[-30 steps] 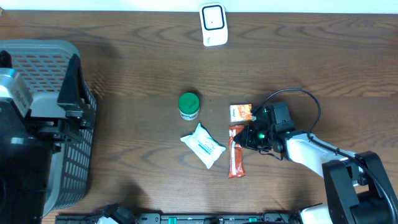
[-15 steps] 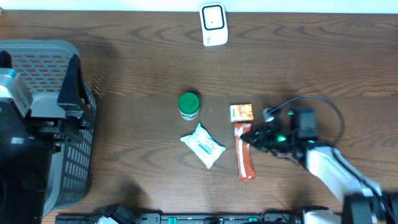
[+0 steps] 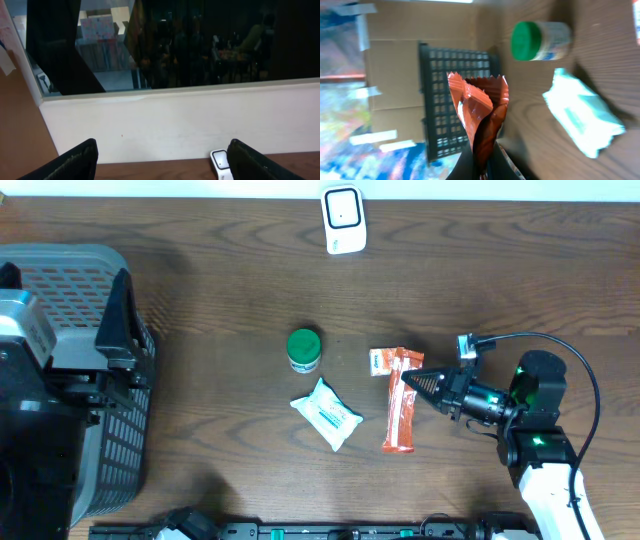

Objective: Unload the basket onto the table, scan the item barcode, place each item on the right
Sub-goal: 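Lift the chocolate bar with the right gripper and raise it, then carry the chocolate bar up to the scanner with the right gripper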

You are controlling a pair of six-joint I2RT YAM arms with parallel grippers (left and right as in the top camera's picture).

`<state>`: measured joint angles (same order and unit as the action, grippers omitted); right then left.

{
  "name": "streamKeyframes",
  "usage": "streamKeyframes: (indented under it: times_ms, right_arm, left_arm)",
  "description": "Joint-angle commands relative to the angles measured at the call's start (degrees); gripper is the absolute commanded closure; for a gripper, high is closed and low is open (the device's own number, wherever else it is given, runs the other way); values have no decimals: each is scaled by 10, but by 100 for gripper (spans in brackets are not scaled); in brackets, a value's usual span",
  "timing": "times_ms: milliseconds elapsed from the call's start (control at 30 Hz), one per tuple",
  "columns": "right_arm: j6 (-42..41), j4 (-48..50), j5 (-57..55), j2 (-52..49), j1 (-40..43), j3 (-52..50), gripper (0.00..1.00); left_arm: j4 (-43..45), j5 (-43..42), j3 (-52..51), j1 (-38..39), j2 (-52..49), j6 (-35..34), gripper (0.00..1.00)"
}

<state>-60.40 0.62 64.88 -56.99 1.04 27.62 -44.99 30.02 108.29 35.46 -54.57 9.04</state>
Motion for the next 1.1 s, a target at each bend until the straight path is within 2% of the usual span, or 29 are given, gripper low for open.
streamKeyframes:
  times_ms: [0,233,400,500,700,833,1067]
  right_arm:
    - [-110,40,49,10,4,3,98]
    - [-170,149,48,10,4,3,99]
    - [-166,274,4,9,4,3,99]
    - [-116,331,-45,7,4,4,99]
    - [21,332,-155,-14,3,9,99]
    - [72,332,-226,-53,1,36,98]
    - [259,175,-385,-187,-73,235,99]
  left_arm:
    - [0,7,-5,0,4,2,18]
    - [0,7,-5,0,4,2,18]
    - [0,7,-5,0,4,2,18]
    - [0,7,-5,0,4,2,18]
    - [0,7,-5,0,4,2,18]
    - [0,7,-5,0,4,2,18]
    - [0,7,-5,0,4,2,18]
